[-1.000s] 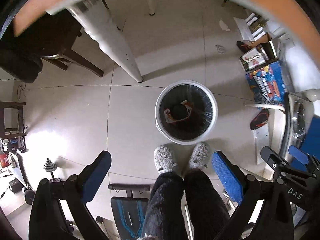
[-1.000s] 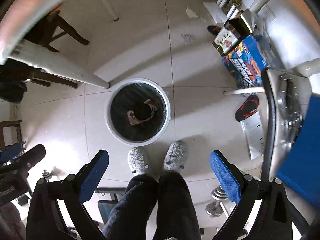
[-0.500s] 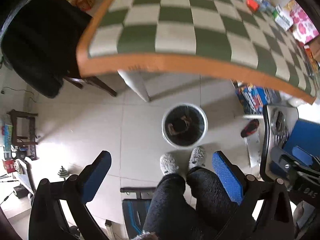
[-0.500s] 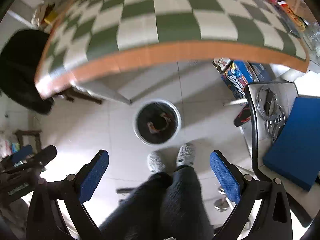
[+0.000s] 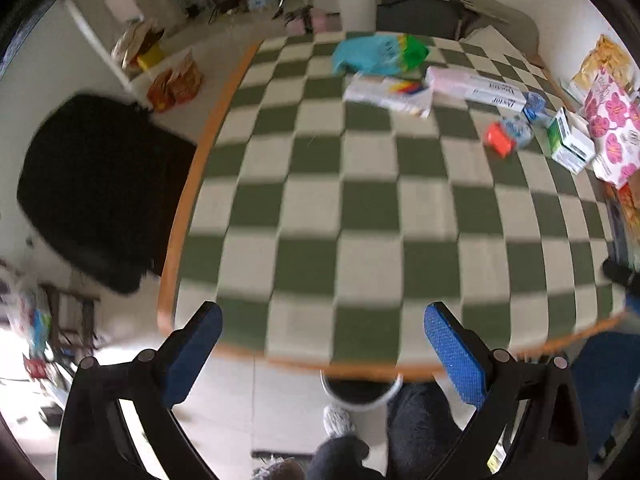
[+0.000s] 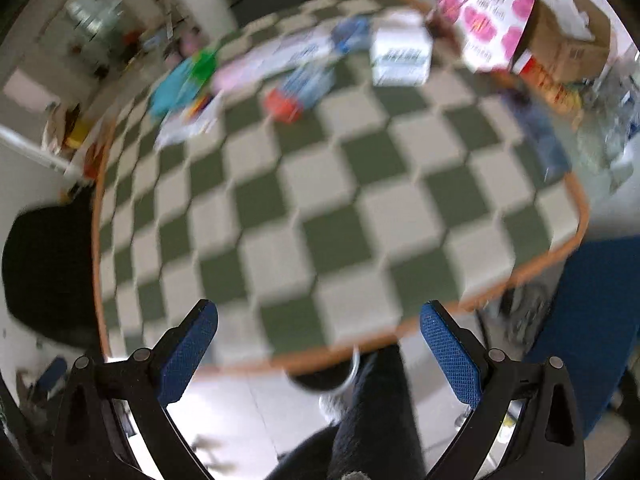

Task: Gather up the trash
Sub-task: 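Grasp the milk carton with the left tool while the right tool grasps an empty white box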

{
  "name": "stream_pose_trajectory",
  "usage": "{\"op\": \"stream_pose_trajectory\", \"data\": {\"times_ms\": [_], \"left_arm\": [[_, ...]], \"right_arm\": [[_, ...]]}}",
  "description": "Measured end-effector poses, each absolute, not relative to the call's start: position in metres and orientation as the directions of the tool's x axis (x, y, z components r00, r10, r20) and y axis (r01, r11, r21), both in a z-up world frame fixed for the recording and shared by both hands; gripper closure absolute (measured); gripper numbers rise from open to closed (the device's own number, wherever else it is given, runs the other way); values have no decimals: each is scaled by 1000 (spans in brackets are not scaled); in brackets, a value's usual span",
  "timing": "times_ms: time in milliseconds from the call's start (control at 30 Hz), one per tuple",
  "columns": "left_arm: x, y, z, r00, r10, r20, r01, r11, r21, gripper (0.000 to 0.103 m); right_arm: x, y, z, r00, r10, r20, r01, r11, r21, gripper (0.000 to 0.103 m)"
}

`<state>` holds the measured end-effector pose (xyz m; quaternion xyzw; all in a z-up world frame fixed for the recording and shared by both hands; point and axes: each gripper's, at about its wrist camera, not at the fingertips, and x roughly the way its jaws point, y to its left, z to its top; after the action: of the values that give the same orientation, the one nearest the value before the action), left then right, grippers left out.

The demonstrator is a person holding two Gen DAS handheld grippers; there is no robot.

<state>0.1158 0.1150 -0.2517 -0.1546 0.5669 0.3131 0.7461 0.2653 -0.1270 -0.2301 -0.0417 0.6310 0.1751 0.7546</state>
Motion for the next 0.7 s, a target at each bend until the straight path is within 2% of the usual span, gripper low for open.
{"op": "stream_pose_trajectory", "data": {"times_ms": [200,300,400,567,667,700], "left_arm": [[260,127,-278,131,310,-942,-548,814,192,0],[333,116,-297,148,278,-949,-395,896,201,0],[402,87,-322,153,247,-957,-170,960,221,0],[465,56,-368,69,189,-980,42,980,192,1],[486,50,-389,25,157,-987,62,986,158,12],[491,51,-394,10,144,-990,52,988,144,26]], "right_arm": [[436,-122,-246,149,129,-980,-225,970,93,1],[502,-119,-260,128,116,-985,-197,976,90,1],[546,-122,-275,110,94,-989,-189,979,72,1],[581,-134,-299,68,83,-994,-167,983,71,1],[591,-140,-308,47,99,-994,-149,985,91,1],[593,-141,-310,42,104,-994,-144,985,97,1]]}}
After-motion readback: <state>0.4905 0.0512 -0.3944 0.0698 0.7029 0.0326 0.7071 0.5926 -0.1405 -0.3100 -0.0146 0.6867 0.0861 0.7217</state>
